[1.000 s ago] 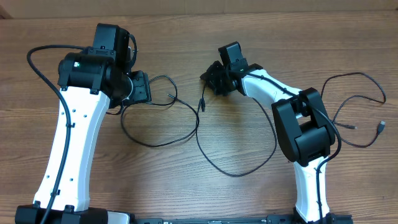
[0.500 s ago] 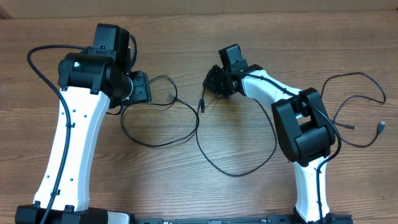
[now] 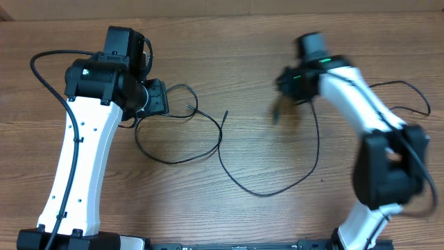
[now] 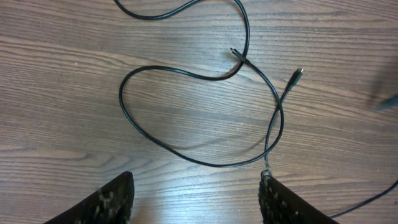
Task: Untangle cables
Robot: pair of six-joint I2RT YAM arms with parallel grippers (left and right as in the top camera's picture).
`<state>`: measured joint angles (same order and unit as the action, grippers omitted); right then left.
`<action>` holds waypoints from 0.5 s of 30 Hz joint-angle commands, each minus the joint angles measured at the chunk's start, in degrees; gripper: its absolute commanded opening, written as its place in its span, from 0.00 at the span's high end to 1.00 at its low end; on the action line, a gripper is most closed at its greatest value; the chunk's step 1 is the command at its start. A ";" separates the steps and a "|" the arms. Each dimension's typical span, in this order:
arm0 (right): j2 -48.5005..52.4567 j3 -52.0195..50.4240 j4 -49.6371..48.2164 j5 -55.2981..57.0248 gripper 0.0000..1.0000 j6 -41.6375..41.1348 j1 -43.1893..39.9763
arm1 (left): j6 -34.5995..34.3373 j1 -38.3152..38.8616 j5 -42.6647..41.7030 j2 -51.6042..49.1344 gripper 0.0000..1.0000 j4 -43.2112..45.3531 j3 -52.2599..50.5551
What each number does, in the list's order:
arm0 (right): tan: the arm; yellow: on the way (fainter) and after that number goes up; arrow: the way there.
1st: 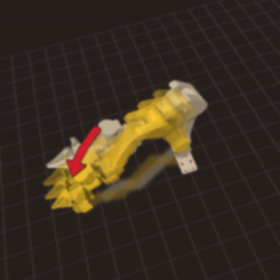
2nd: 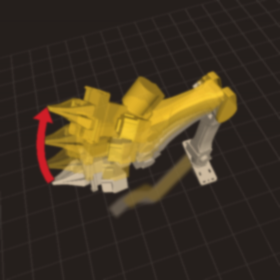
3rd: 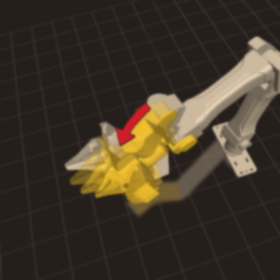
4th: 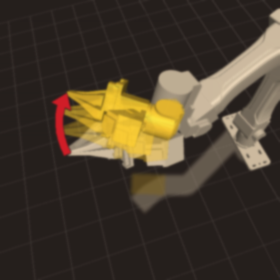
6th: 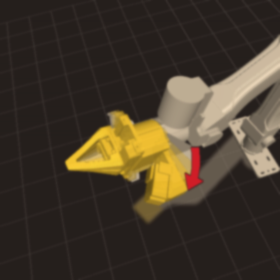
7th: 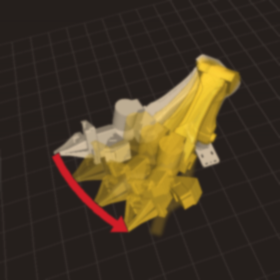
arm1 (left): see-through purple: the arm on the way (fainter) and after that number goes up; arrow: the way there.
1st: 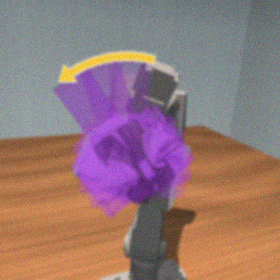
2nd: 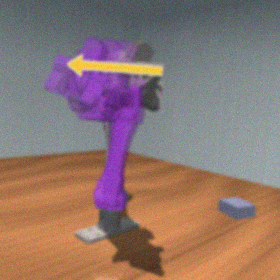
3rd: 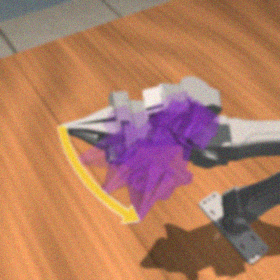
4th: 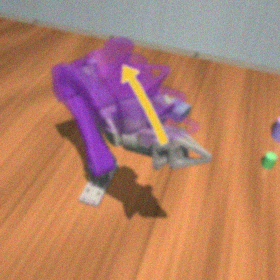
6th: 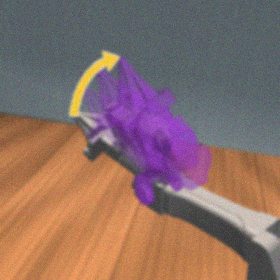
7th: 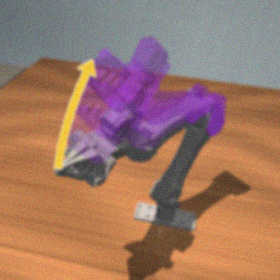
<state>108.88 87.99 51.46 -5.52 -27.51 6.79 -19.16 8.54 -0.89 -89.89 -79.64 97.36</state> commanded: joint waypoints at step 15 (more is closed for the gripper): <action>-8.76 25.05 12.63 29.16 0.96 5.44 -32.57 | -0.17 0.11 -0.76 0.33 0.37 0.37 1.16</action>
<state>101.41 110.85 64.79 18.74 -22.41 -23.64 -19.16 8.54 -1.06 -89.89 -79.46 97.36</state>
